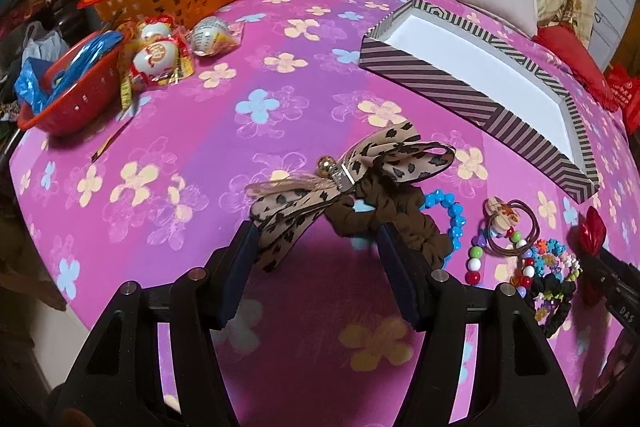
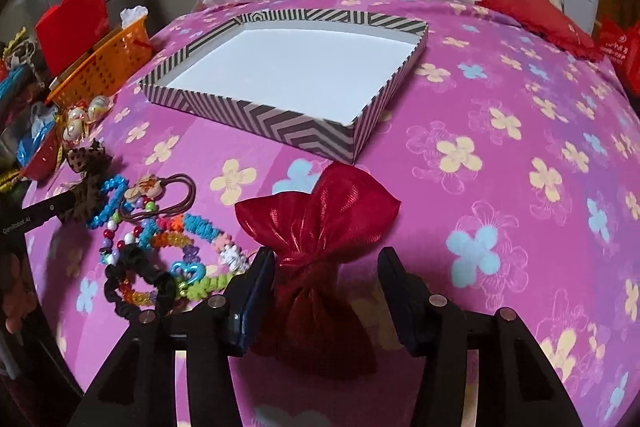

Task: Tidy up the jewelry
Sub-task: 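Grasp the red satin bow with the right tool while the left tool grasps the leopard-print bow, then lift and carry both bows over the striped white tray box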

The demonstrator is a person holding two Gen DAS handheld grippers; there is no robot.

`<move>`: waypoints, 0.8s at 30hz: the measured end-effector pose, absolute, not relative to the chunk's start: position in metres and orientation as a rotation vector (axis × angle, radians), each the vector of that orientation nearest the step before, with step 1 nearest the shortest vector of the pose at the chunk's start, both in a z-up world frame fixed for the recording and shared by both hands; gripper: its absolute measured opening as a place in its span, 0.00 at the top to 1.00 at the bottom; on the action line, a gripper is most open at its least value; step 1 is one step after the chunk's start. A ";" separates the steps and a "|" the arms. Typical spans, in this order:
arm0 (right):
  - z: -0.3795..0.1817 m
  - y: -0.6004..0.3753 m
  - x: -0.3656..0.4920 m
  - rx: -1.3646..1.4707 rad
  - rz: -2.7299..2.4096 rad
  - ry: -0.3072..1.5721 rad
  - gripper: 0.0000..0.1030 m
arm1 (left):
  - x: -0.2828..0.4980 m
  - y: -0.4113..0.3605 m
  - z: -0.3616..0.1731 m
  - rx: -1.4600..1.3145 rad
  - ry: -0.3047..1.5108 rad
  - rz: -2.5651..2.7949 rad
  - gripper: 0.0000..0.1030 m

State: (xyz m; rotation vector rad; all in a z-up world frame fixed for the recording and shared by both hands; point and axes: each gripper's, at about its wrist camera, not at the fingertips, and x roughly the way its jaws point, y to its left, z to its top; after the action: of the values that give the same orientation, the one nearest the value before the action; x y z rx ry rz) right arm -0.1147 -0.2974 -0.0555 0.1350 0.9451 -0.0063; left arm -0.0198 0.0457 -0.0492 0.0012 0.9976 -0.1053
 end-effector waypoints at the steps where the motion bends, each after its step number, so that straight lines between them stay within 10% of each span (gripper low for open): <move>1: -0.056 -0.299 -0.115 0.138 -0.007 0.942 0.50 | -0.018 0.045 -0.049 0.008 0.995 -0.105 0.40; 19: -0.058 -0.298 -0.112 0.139 0.018 0.916 0.37 | 0.022 0.031 -0.060 0.009 1.017 -0.164 0.29; 21: -0.058 -0.297 -0.113 0.119 0.007 0.910 0.47 | 0.024 0.033 -0.061 -0.012 1.019 -0.172 0.32; 24: -0.057 -0.297 -0.114 0.116 0.015 0.904 0.72 | 0.025 0.033 -0.063 -0.027 1.027 -0.194 0.62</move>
State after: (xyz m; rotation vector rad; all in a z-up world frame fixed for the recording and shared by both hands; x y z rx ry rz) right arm -0.1141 -0.2974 -0.0571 0.1165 0.9044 0.0147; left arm 0.0254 0.0331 -0.0632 -0.0268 1.0269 -0.1943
